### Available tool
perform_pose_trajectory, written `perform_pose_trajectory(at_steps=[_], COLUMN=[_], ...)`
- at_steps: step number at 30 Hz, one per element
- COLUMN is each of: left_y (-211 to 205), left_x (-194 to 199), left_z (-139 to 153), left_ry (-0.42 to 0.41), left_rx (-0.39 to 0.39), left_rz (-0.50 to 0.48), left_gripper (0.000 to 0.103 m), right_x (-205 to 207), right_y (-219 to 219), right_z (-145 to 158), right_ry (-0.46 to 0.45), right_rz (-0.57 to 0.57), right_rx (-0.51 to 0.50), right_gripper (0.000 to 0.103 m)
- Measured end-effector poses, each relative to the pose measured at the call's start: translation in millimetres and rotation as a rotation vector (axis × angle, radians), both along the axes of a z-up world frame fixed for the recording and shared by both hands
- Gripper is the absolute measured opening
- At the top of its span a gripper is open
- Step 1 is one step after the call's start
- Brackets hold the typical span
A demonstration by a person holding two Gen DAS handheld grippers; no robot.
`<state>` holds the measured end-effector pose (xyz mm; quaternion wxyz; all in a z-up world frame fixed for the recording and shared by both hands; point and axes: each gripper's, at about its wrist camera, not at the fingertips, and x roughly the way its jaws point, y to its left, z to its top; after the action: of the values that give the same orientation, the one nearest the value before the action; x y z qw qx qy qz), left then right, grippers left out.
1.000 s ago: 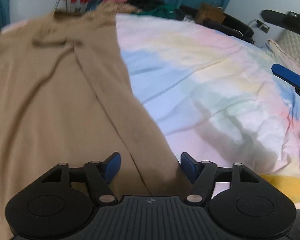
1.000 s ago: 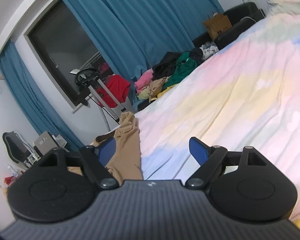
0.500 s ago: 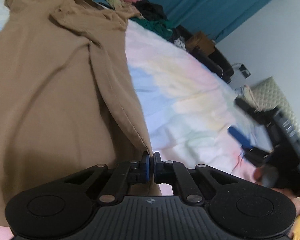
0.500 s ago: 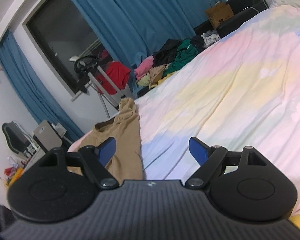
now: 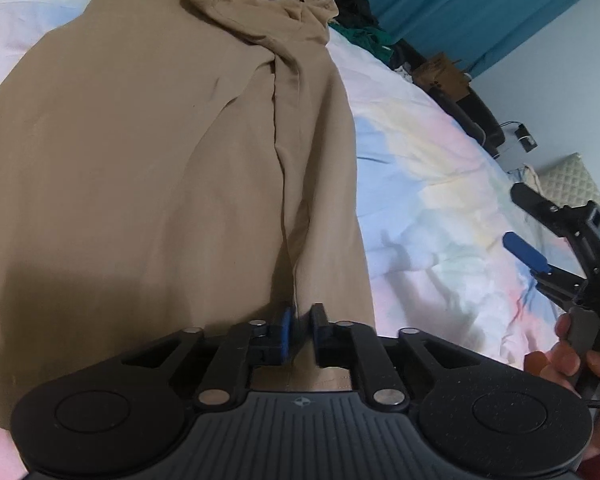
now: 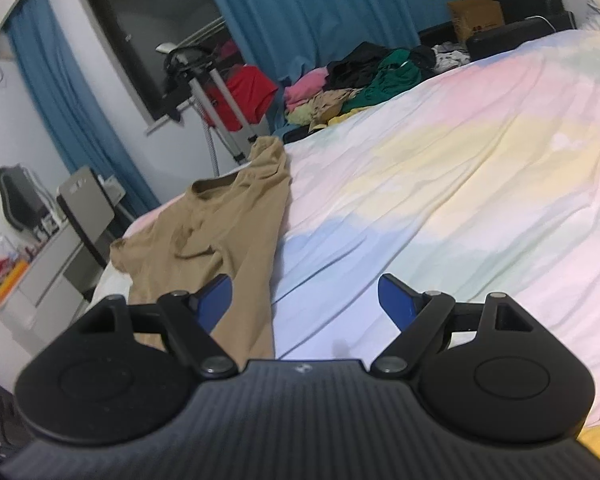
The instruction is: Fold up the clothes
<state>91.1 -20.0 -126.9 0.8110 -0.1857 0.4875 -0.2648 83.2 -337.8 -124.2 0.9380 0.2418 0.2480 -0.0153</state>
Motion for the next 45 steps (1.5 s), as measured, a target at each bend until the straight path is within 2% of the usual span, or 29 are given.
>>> perform_pose_trajectory(at_steps=[2, 4, 6, 10, 15, 17, 19, 22, 26, 28, 31, 35, 38, 39, 40, 41, 43, 45], left_y=[5, 4, -1, -19, -54, -65, -78, -82, -69, -65, -61, -71, -76, -76, -76, -75, -73, -68], left_x=[4, 17, 37, 96, 181, 208, 231, 251, 261, 267, 276, 279, 280, 278, 276, 271, 257, 237], left_z=[0, 8, 17, 28, 25, 16, 2, -18, -24, -24, -19, -4, -6, -7, -7, -5, 2, 14], left_ry=[-0.005, -0.031, -0.066, -0.143, -0.260, -0.219, -0.178, -0.173, -0.214, -0.233, -0.280, -0.402, -0.401, -0.398, -0.396, -0.401, -0.417, -0.425], left_rx=[0.001, -0.002, 0.001, 0.040, 0.115, 0.129, 0.174, 0.236, 0.185, 0.180, 0.166, 0.304, 0.365, 0.365, 0.366, 0.368, 0.379, 0.385], left_rz=[0.006, 0.025, 0.057, 0.116, 0.169, 0.193, 0.211, 0.290, 0.355, 0.376, 0.395, 0.378, 0.346, 0.339, 0.332, 0.322, 0.298, 0.276], left_gripper=[0.025, 0.045, 0.050, 0.059, 0.060, 0.060, 0.056, 0.052, 0.042, 0.018, 0.003, 0.003, 0.004, 0.006, 0.016, 0.021, 0.045, 0.054], right_x=[0, 1, 2, 8, 14, 20, 31, 47, 61, 64, 68, 71, 71, 70, 70, 70, 68, 66], right_y=[6, 11, 16, 22, 27, 30, 30, 23, 12, 10, 8, 8, 10, 11, 11, 12, 15, 18], right_z=[1, 1, 1, 0, -4, -6, -8, -16, -30, -36, -40, -43, -43, -42, -41, -40, -36, -32], right_ry=[0.004, 0.008, 0.012, 0.018, 0.018, 0.014, 0.014, 0.023, 0.071, 0.084, 0.095, 0.093, 0.086, 0.083, 0.078, 0.070, 0.047, 0.024], right_rz=[0.010, 0.017, 0.026, 0.057, 0.067, 0.069, 0.062, 0.058, 0.048, 0.049, 0.043, 0.042, 0.048, 0.051, 0.054, 0.057, 0.063, 0.070], right_rx=[-0.015, -0.029, -0.040, -0.058, -0.115, -0.167, -0.183, -0.128, -0.041, -0.013, 0.010, 0.021, 0.012, 0.010, 0.009, 0.005, -0.013, -0.031], right_gripper=[0.082, 0.082, 0.082, 0.081, 0.081, 0.081, 0.081, 0.081, 0.081, 0.081, 0.081, 0.081, 0.081, 0.081, 0.081, 0.081, 0.081, 0.081])
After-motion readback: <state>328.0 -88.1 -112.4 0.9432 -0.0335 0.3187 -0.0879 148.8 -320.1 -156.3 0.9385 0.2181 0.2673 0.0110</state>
